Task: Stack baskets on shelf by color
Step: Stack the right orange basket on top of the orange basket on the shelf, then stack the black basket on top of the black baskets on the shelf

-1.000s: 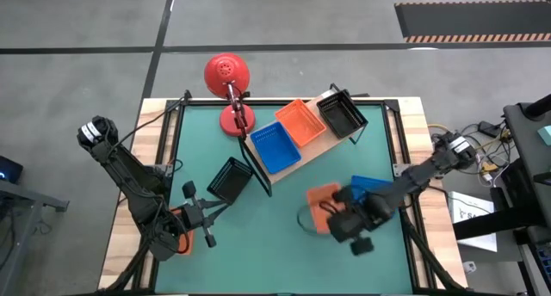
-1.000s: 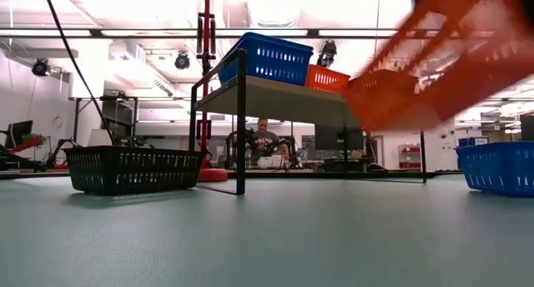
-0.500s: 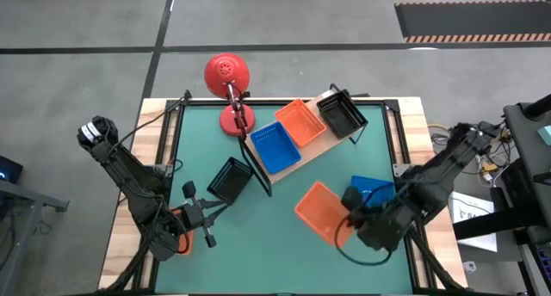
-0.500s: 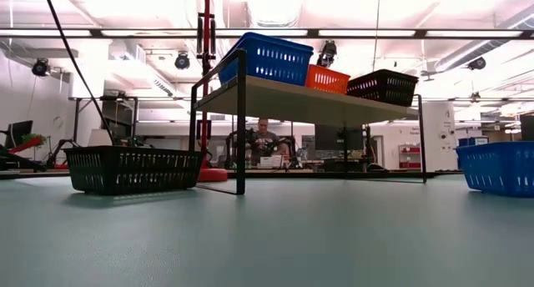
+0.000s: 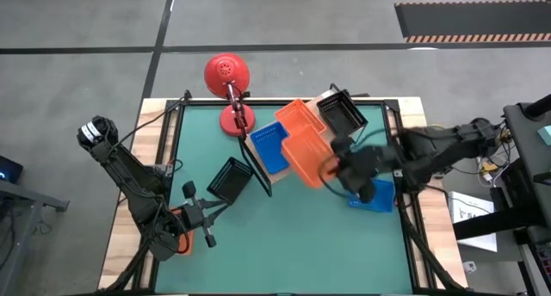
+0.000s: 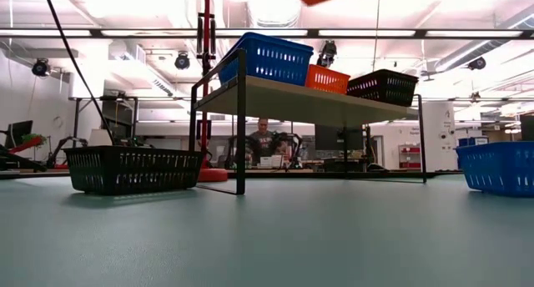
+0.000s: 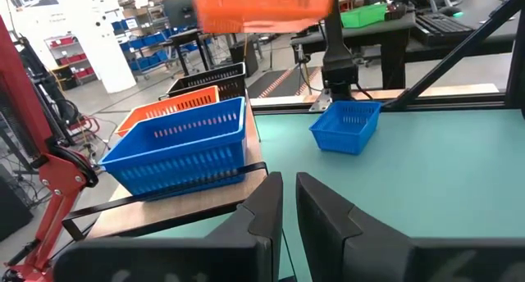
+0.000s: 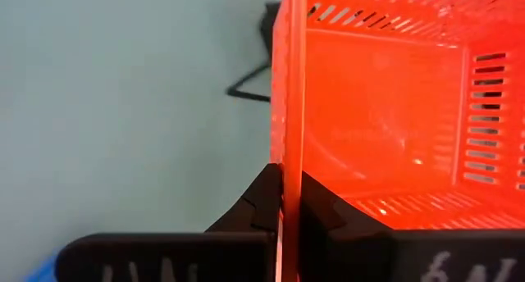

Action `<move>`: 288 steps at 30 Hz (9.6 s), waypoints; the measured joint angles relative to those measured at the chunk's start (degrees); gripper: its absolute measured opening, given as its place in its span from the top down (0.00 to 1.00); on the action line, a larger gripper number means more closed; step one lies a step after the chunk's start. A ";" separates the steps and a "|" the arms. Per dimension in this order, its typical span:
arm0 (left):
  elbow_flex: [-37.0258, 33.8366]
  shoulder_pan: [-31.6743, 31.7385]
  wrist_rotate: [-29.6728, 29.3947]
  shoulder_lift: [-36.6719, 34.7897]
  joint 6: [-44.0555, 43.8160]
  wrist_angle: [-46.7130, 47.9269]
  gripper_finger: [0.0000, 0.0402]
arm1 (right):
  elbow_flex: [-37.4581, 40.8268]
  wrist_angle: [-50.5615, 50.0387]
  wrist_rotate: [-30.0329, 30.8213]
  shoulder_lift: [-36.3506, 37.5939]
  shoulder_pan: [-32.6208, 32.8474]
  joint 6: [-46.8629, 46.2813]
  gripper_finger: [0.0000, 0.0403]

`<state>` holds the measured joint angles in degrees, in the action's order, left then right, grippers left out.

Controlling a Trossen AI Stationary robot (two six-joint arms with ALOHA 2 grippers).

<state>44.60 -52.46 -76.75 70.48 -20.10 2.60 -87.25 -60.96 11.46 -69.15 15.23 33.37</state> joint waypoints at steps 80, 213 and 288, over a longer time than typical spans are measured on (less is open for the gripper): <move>-2.75 0.01 -0.02 0.00 -0.44 -0.84 0.95 | -6.74 0.49 -16.47 -12.30 -33.86 3.34 0.82; -3.76 0.81 -0.02 2.14 -6.62 -4.04 0.95 | 23.64 13.61 1.80 1.16 12.69 -33.16 0.98; 3.10 15.32 54.69 12.47 -27.32 27.38 1.00 | 40.02 52.30 11.98 0.47 22.01 -29.78 0.96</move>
<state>47.70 -37.14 -22.06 82.94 -47.42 29.97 -47.22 -8.66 23.44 -68.68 37.23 3.59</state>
